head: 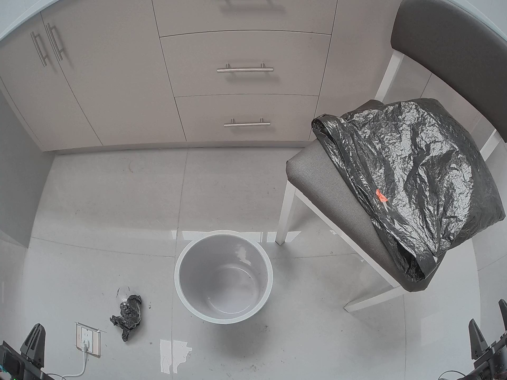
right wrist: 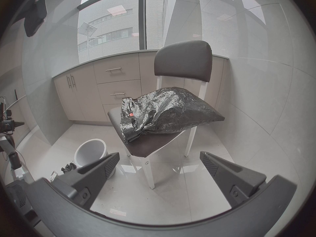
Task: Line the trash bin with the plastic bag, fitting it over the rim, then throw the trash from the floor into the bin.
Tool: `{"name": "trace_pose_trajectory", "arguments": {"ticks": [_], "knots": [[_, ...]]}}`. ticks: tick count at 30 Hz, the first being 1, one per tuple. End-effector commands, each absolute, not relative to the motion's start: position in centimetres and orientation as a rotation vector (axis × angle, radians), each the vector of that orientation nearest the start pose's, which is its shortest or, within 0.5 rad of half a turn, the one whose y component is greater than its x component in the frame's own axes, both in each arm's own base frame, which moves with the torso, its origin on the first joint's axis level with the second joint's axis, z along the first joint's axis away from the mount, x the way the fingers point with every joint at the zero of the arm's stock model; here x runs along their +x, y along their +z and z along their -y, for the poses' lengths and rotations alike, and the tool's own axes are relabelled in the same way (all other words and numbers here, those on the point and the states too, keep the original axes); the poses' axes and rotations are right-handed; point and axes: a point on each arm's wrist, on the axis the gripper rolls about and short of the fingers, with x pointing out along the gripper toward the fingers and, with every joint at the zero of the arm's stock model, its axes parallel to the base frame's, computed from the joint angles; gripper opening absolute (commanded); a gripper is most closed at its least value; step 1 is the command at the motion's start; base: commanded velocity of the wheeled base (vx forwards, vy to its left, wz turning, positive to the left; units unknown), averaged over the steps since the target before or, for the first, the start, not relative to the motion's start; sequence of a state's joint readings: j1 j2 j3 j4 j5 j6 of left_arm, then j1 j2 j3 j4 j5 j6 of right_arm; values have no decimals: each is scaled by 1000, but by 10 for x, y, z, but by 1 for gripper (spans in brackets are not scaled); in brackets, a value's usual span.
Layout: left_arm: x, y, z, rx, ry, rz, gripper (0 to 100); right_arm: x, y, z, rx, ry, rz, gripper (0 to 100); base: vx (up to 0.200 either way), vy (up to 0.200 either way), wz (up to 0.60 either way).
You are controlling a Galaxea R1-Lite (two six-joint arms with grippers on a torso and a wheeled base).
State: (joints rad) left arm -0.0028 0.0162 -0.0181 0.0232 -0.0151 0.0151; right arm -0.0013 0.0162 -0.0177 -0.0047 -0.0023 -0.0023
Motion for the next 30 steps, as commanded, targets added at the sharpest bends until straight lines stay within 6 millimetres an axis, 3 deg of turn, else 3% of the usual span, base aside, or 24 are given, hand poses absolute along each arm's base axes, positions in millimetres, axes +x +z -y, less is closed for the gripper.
{"name": "trace_pose_trajectory", "arguments": {"ticks": [1,18,20,22,23,24,26,27,28,30], "knots": [[-24,76,0,17,-19,-14,0,-23,76,0,-3,-3,6,100,0,0,0],[-24,79,0,-9,-6,-2,0,-23,76,0,-5,2,8,100,0,0,0],[-37,128,0,-105,-29,123,0,-23,76,0,-5,2,8,100,0,0,0],[-41,161,-2,-165,-59,137,0,-23,76,0,-9,-2,8,100,0,0,0],[-41,174,-2,-170,-68,135,0,-25,84,0,11,-1,48,100,0,0,0],[-41,182,-3,-171,-76,131,0,-31,114,0,78,29,145,100,0,0,0],[-41,184,-3,-176,-77,129,0,-35,199,2,313,80,251,100,0,0,0],[-41,183,-3,-176,-79,129,0,-35,203,3,323,82,255,100,0,0,0],[-40,175,-2,-175,-74,108,0,-34,242,3,296,80,299,100,0,0,0],[-42,166,-2,-171,-67,105,0,-21,257,2,171,81,266,100,0,0,0]]}}
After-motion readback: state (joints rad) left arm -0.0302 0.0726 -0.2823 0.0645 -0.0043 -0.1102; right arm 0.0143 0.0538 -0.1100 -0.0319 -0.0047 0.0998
